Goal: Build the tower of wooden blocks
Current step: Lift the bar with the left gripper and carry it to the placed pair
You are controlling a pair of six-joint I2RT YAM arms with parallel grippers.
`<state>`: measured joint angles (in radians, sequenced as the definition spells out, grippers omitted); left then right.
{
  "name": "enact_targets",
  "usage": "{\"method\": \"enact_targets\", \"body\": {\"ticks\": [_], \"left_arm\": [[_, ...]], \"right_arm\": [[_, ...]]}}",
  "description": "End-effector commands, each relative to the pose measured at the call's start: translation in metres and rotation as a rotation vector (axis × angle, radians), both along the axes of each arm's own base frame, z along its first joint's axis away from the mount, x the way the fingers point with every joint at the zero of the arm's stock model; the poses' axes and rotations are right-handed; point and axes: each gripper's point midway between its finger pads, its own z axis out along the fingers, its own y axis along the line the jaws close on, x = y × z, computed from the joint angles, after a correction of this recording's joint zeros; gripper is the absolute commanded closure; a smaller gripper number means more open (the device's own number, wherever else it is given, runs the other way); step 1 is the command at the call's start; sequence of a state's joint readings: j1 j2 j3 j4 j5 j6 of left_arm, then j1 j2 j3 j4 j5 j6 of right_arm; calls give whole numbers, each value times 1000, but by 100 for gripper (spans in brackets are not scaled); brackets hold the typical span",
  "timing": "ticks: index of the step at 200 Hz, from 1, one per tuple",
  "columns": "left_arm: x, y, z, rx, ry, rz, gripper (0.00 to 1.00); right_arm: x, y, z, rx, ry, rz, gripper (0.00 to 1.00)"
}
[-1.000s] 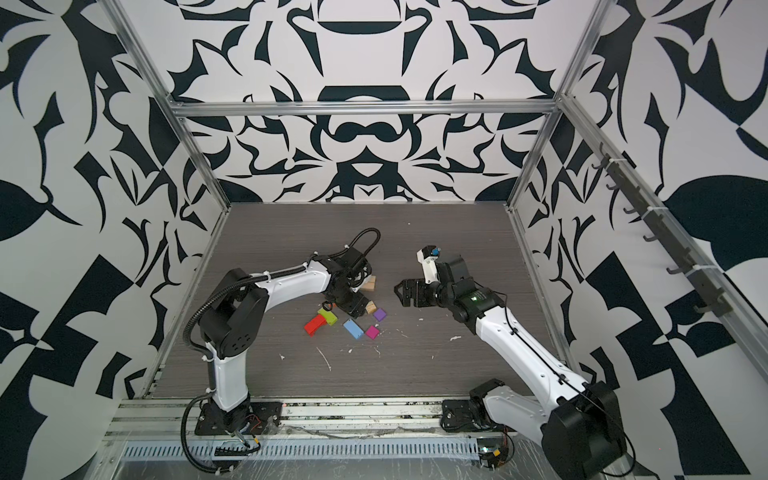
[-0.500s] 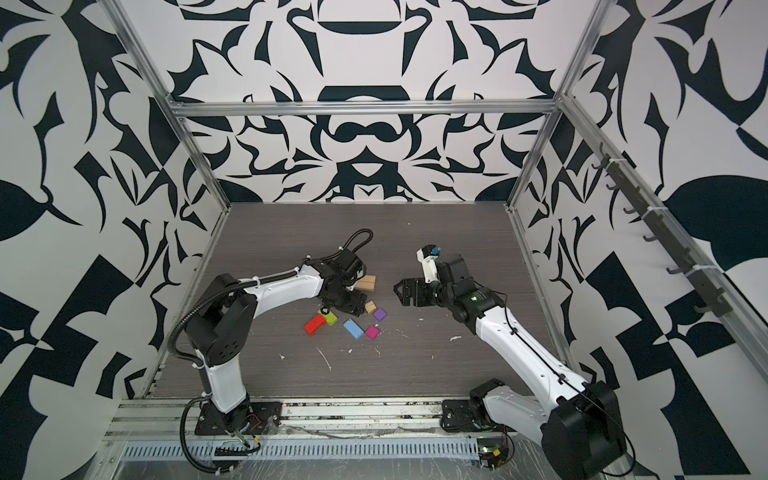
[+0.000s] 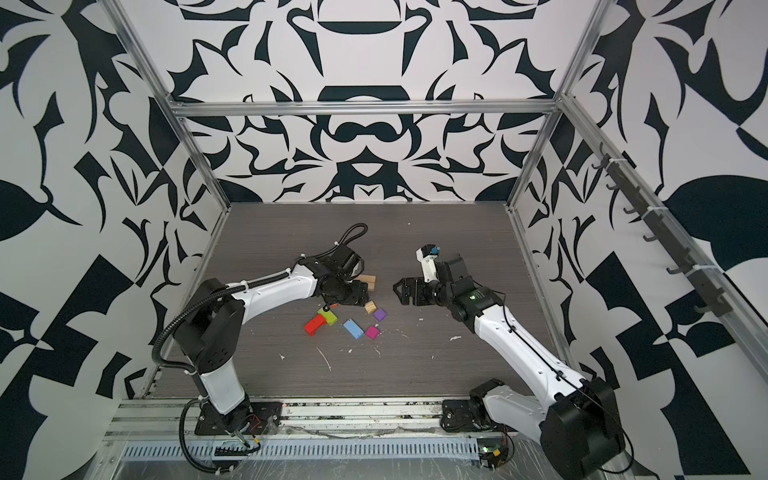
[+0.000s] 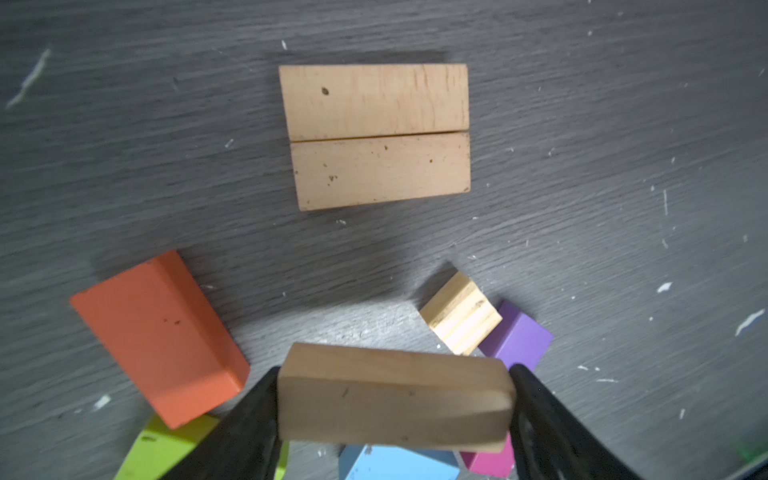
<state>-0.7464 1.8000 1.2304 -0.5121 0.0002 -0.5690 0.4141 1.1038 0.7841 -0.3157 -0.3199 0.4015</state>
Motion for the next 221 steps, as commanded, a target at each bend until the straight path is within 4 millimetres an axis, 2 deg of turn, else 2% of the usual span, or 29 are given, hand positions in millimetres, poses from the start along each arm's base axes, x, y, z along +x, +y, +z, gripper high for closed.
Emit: {"method": "enact_targets", "body": {"ticks": [1,107,157,221], "left_arm": [[12,-6,10,-27,-16,89,44],[34,-4,1,72,-41,130,43],[38,-6,-7,97,-47,130,43],[31,-7,-20,130,-33,125,43]], "right_arm": [[5,3,16,20,-42,-3,4],[3,3,19,22,-46,3,4],[1,0,18,11,-44,0,4],[1,0,18,8,-43,-1,4]]}}
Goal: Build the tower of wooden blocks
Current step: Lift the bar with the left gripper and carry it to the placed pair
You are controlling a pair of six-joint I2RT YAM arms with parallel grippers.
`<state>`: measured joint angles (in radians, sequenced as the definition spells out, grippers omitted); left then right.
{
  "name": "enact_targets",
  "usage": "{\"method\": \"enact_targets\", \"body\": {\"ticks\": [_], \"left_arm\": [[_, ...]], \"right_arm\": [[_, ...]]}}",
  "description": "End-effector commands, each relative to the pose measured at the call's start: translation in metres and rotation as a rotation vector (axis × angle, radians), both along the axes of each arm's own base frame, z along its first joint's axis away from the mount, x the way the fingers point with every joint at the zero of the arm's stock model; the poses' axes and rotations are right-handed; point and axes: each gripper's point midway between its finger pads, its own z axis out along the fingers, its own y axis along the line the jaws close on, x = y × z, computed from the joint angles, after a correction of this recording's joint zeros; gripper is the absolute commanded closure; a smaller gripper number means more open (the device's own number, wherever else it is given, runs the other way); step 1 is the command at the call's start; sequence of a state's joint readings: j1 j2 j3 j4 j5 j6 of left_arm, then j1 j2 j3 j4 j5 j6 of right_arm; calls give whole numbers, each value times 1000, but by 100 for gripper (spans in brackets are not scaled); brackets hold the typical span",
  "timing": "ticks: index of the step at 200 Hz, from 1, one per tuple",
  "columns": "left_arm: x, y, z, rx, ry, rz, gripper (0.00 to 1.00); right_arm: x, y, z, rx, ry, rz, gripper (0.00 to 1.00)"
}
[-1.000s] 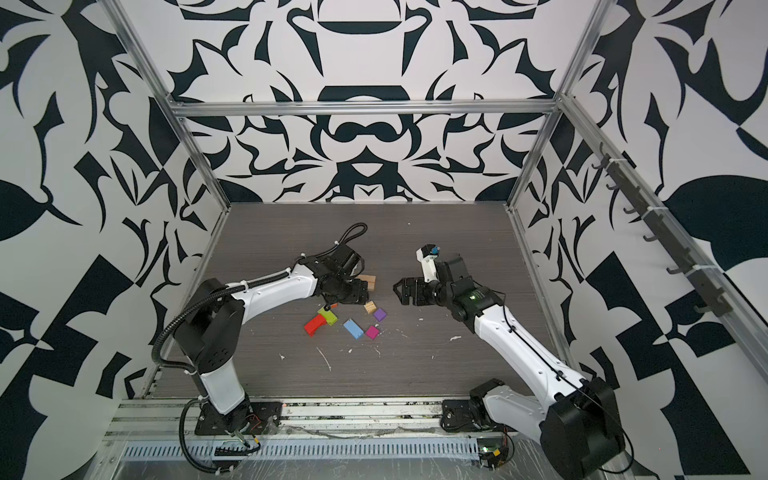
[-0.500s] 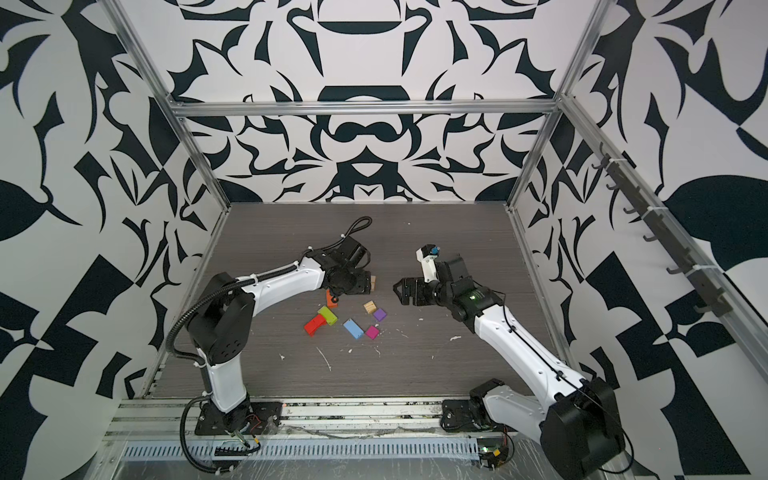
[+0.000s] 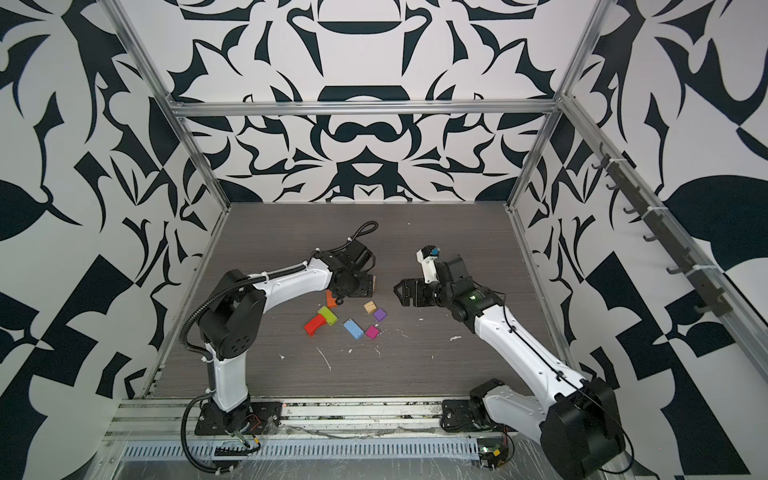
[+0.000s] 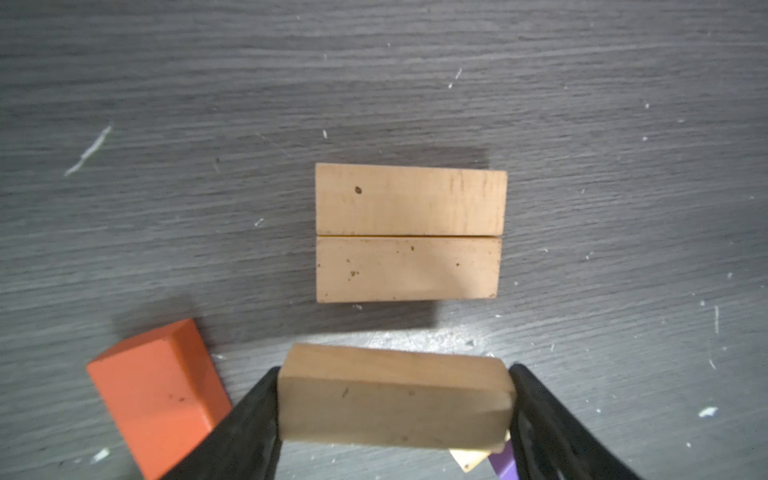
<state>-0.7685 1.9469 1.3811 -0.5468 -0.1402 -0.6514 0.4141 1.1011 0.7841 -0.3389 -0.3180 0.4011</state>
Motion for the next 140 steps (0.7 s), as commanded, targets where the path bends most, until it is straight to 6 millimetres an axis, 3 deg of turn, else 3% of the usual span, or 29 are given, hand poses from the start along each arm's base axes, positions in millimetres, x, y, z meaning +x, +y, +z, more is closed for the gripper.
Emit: {"method": "enact_targets", "body": {"ticks": [1,140], "left_arm": [[-1,3,-6,36,12,18,43],[-2,-4,-20,63,11,9,43]], "right_arm": [[4,2,21,18,-60,1,4],[3,1,20,17,-58,0,4]]}}
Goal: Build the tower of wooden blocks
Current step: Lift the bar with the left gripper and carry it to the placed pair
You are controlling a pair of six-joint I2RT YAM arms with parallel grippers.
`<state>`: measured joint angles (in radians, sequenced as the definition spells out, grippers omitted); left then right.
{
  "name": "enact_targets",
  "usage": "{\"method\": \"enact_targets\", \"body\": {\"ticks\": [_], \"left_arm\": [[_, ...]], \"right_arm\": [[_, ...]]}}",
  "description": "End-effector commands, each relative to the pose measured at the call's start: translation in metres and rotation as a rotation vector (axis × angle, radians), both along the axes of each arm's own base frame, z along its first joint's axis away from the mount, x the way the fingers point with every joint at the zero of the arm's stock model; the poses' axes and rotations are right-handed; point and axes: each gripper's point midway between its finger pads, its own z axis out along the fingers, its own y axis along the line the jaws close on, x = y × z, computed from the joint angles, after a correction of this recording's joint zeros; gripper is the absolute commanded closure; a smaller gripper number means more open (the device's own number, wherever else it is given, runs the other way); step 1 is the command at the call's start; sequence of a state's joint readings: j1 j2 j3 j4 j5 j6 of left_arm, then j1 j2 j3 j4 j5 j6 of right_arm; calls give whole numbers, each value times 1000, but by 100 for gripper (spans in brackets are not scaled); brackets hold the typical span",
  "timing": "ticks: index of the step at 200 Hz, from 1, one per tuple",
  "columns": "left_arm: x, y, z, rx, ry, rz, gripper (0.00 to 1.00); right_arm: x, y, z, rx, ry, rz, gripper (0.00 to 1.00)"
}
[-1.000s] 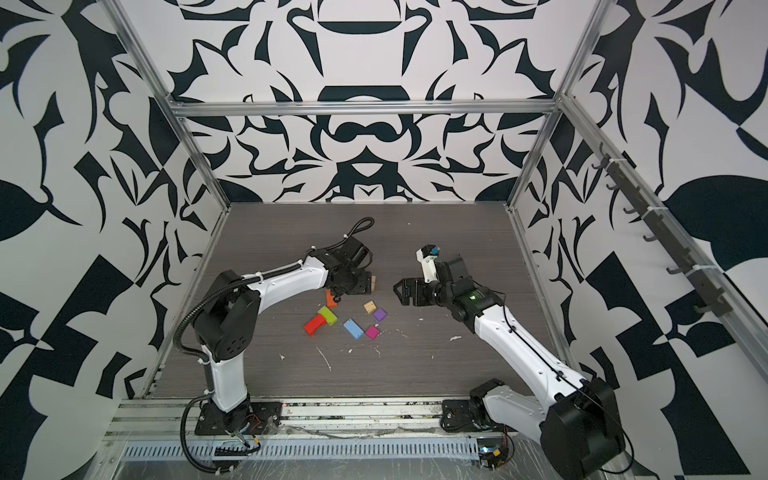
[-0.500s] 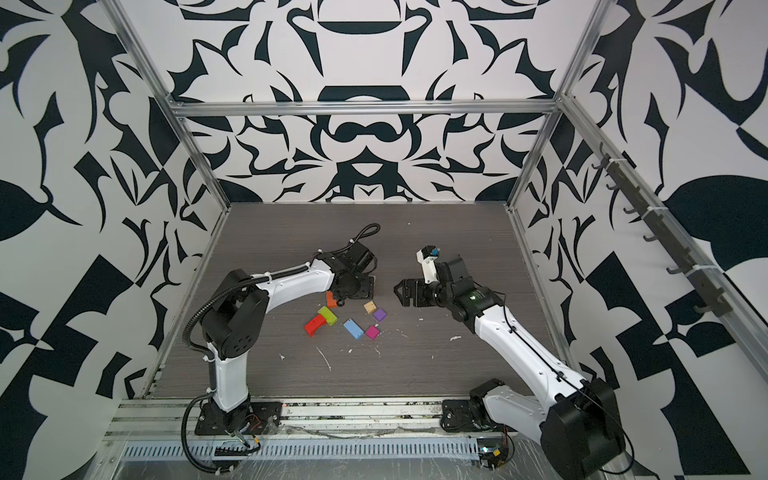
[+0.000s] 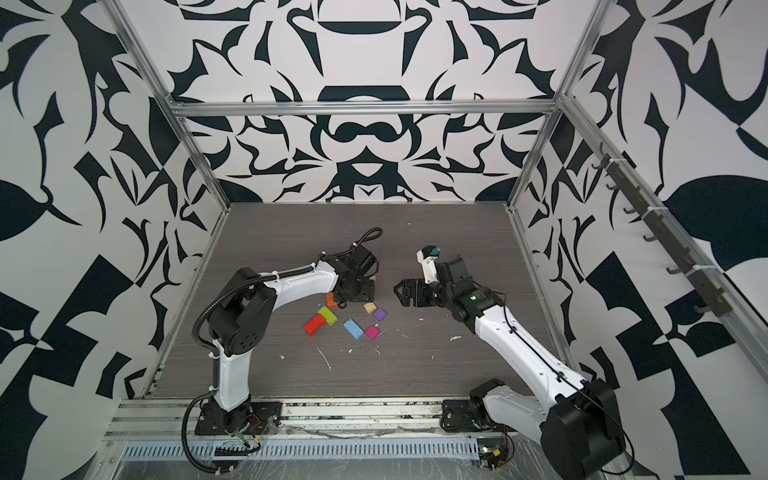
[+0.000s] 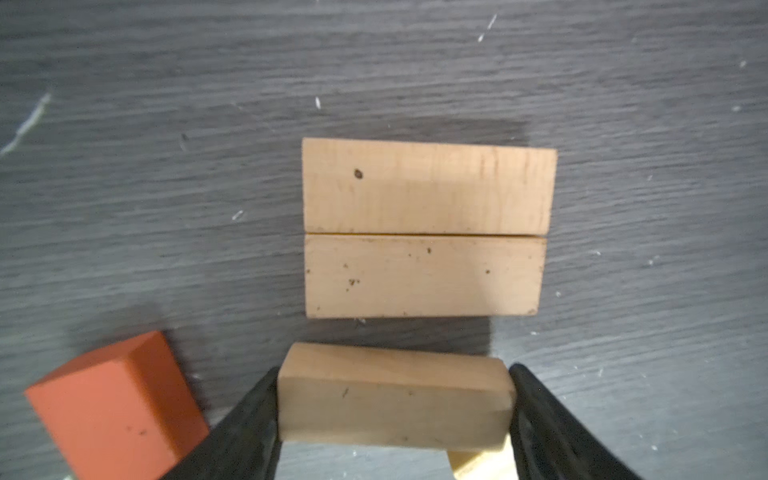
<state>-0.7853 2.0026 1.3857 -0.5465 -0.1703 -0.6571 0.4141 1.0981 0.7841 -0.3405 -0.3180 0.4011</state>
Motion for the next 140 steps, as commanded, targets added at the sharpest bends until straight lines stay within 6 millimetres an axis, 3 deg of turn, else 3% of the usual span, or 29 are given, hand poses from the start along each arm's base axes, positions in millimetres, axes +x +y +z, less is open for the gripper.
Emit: {"method": "enact_targets", "body": {"ticks": [1,140], "left_arm": [[2,-4,2,9,-7,10,43],[5,-4,-4,50,-5,15,43]], "right_arm": [[3,1,19,17,-57,0,4],[5,3,22,15,-62,6,4]]}}
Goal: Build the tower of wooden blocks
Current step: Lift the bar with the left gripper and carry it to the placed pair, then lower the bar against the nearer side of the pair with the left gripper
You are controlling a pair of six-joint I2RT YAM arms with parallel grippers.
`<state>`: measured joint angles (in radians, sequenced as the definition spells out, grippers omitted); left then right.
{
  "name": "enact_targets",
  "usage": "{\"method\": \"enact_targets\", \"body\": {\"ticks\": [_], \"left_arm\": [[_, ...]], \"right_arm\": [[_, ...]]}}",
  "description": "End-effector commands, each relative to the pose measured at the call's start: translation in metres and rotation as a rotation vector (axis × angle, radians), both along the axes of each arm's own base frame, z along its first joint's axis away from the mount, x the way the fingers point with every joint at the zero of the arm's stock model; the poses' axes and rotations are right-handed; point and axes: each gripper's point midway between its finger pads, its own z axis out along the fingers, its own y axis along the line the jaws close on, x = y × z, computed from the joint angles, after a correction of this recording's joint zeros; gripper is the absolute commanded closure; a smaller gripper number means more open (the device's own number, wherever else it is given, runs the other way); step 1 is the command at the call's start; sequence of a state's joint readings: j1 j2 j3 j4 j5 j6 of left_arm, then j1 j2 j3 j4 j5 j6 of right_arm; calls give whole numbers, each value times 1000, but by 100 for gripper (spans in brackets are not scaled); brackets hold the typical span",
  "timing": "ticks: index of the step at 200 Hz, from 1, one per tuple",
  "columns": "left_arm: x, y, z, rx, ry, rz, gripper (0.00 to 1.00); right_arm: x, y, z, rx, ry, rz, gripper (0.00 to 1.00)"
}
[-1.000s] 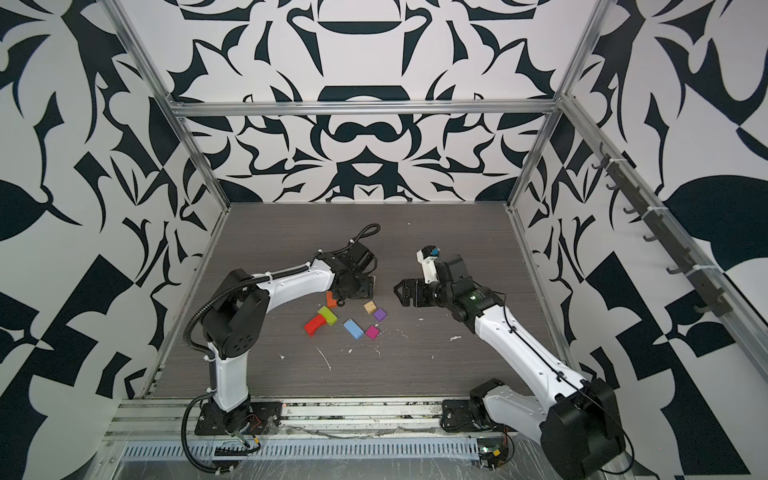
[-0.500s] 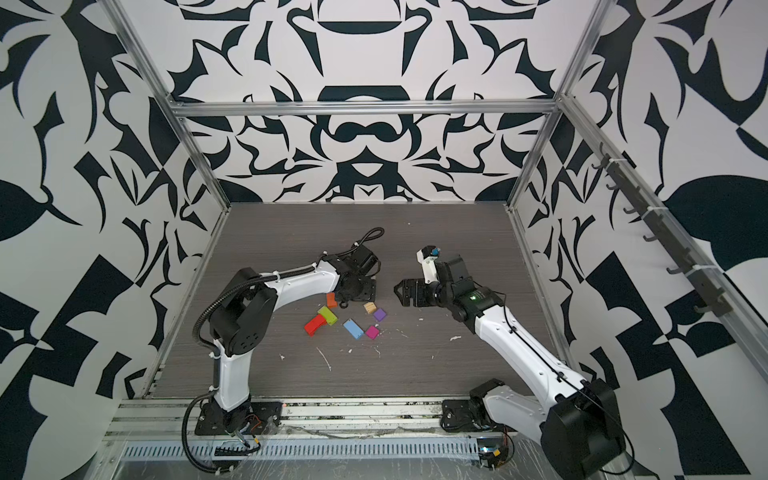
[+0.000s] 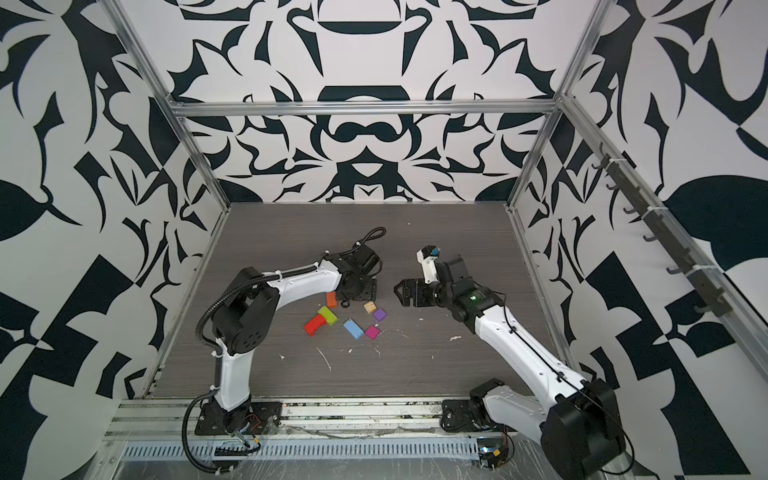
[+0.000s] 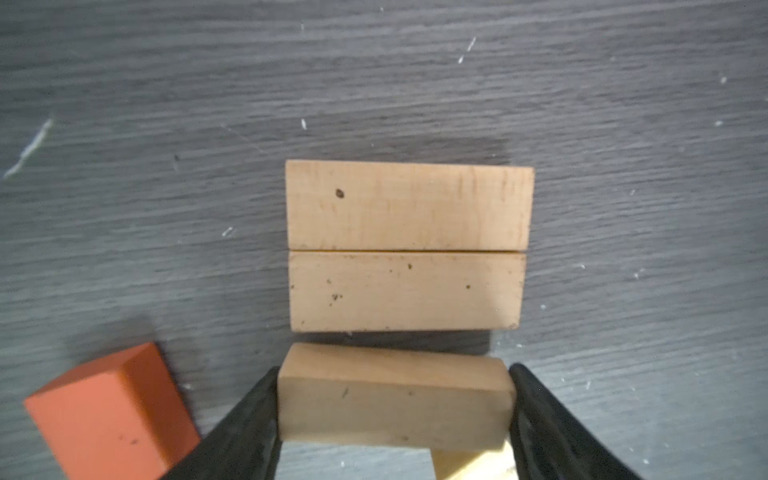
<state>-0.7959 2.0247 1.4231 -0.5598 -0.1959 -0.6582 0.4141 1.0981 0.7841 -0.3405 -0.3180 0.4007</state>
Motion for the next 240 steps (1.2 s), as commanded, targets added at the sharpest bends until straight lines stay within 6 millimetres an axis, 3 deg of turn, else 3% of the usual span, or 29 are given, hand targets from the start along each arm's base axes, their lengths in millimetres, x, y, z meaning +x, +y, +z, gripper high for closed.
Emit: {"method": "enact_targets", "body": {"ticks": [1,240], "left_arm": [[0,1,-5,34,12,16,43],[3,0,-15,54,21,31,42]], "right_arm": [[5,3,22,16,-61,5,4],[2,0,18,7,-53,1,4]]}}
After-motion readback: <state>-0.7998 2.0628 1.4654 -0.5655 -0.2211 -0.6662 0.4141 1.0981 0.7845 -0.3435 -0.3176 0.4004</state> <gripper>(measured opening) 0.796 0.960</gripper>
